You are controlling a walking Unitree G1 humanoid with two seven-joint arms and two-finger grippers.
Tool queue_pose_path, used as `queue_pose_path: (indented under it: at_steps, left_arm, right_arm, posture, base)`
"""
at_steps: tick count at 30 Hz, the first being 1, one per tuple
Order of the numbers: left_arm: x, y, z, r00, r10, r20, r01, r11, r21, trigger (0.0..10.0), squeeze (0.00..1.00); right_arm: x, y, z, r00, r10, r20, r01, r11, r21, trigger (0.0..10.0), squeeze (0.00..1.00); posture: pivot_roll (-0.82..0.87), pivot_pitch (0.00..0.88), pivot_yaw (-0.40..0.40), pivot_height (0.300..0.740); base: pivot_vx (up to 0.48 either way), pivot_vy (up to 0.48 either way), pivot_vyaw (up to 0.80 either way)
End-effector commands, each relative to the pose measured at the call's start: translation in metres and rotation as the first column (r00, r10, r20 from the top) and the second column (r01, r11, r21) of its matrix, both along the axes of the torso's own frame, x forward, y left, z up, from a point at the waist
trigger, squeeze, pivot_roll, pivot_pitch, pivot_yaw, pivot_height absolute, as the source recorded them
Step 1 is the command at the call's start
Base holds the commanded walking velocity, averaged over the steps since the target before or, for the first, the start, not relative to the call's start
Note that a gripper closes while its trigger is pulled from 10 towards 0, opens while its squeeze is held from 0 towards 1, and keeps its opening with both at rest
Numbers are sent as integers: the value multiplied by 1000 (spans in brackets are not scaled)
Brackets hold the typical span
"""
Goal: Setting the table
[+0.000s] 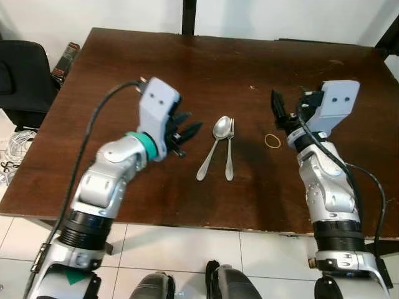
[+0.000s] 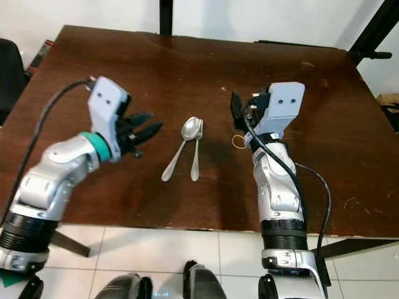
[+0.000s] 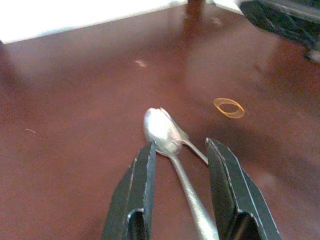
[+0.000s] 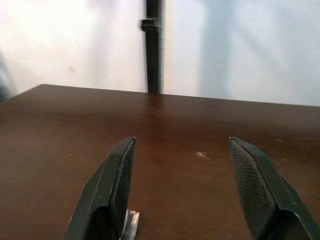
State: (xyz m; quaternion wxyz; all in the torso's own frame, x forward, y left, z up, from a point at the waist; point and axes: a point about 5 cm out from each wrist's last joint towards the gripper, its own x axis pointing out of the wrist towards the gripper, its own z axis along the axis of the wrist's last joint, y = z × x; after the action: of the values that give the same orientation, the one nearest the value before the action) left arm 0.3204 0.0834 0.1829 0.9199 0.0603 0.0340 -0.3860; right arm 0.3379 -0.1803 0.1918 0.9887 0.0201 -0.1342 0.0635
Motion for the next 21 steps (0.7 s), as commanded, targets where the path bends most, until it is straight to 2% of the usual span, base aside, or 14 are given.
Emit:
queue_pose_path:
  at_steps: [1,3,7,8,9,14,15,21]
  left_arm:
    - [1,-2,-10,999,10,-32,-8,999,40,10000,0]
    - [10,-13,-21,998,46,-38,-42,995,96,10000,0]
    - [15,-21,-27,997,55,-48,-48,991,124,10000,0]
    - [18,-24,-29,997,62,-55,-54,989,139,10000,110]
    - [21,-25,-30,995,78,-61,-68,986,152,10000,1000]
    - [26,-26,-30,993,95,-73,-82,983,162,10000,1000]
    - [26,-30,-32,993,61,-104,-44,986,162,10000,0]
    - [24,-36,-38,988,5,-155,21,986,166,10000,0]
  right_arm:
    - [-2,-1,-4,1000,-3,-19,3,1000,-4,10000,0]
    - [-3,4,-8,1000,5,-28,-5,1000,6,10000,0]
    - [-4,8,-10,999,13,-32,-12,1000,13,10000,0]
    - [-4,9,-10,999,14,-33,-14,1000,17,10000,0]
    - [-4,11,-11,999,16,-36,-16,1000,19,10000,0]
    - [-4,12,-12,999,19,-39,-18,1000,21,10000,0]
    - [-5,14,-12,999,21,-41,-20,1000,23,10000,0]
    - [-6,15,-13,999,21,-44,-20,999,28,10000,0]
  posture:
    - [88,71,8,740]
    - [102,89,10,740]
    - [103,94,10,740]
    - [105,96,10,740]
    - [104,101,24,740]
    - [103,105,30,740]
    - [104,115,41,740]
    - [106,123,51,740]
  base:
    - [0,0,0]
    - [0,0,0]
    - [0,0,0]
    - [0,0,0]
    - [0,0,0]
    - [0,0,0]
    - [0,0,0]
    - [0,0,0]
